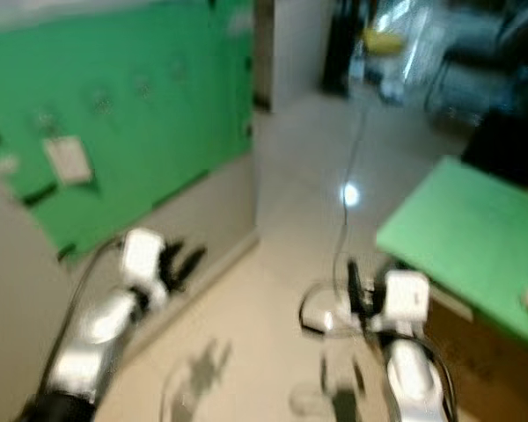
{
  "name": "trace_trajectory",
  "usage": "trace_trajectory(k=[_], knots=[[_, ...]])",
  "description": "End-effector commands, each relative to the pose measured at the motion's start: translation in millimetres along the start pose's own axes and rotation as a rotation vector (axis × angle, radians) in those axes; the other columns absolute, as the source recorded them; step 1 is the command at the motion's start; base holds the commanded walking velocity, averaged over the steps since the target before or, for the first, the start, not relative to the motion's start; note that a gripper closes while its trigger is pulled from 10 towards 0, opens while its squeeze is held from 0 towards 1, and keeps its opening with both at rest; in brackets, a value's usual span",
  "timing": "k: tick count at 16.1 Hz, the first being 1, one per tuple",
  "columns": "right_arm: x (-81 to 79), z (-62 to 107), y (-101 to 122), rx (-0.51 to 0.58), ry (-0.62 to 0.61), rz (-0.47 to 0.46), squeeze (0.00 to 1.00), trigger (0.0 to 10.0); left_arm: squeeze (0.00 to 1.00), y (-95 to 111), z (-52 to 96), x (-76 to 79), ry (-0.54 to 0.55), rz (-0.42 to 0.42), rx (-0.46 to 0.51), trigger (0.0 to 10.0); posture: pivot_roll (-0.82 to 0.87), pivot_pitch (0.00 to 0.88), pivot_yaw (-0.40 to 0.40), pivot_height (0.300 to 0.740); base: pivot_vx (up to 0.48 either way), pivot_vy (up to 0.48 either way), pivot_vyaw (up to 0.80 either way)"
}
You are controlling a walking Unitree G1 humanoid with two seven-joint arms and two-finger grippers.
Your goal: Hang keys on a hook
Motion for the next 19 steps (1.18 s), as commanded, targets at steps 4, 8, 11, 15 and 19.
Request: trace_trajectory(k=[4, 8, 11, 15, 19], knots=[[0.7, -5.6, 3.3, 0.054, -0.038, -0.064, 0.0, 10.0, 0.0, 1.6, -2.3, -11.1, 0.039, 0.007, 0.007, 10.0, -0.15, 0.0, 0.049, 0.74, 0.0, 0.0, -0.77], [18.5, -3.1, 8.6, 0.098, -0.13, -0.1, 0.0, 10.0, 0.0, 9.9, -3.4, -19.9, 0.109, 0.101, 0.05, 10.0, -0.15, 0.0, 0.054, 0.74, 0.0, 0.0, -0.77], [10.2, 0.0, 13.8, 0.108, -0.108, -0.08, 0.0, 10.0, 0.0, 11.5, -4.5, -24.2, 0.149, 0.058, 0.045, 10.0, -0.15, 0.0, 0.055, 0.74, 0.0, -0.42, -0.77], [-1.5, 0.3, 17.8, 0.101, -0.056, -0.047, 0.0, 10.0, 1.0, 14.3, -7.3, -24.4, 0.14, 0.114, 0.062, 10.0, -0.15, 0.0, 0.049, 0.74, 0.063, -0.101, -0.57], [-6.5, -0.3, 23.4, 0.102, -0.038, -0.028, 0.0, 10.0, 1.0, 10.9, -9.1, -25.2, 0.162, 0.099, 0.033, 10.0, -0.15, 0.0, 0.041, 0.74, 0.0, 0.0, 0.0]])
Point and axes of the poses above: a point about 5 cm out from each wrist's last joint towards the gripper, its own z axis pointing back from the gripper into the wrist, its own y axis along the axis of the wrist's last joint, x = y × z, the point moved 5 cm from there along -z, pointing out of the wrist towards the gripper, and after that the axes turned 12 degrees about -z, right-handed, at the moved point
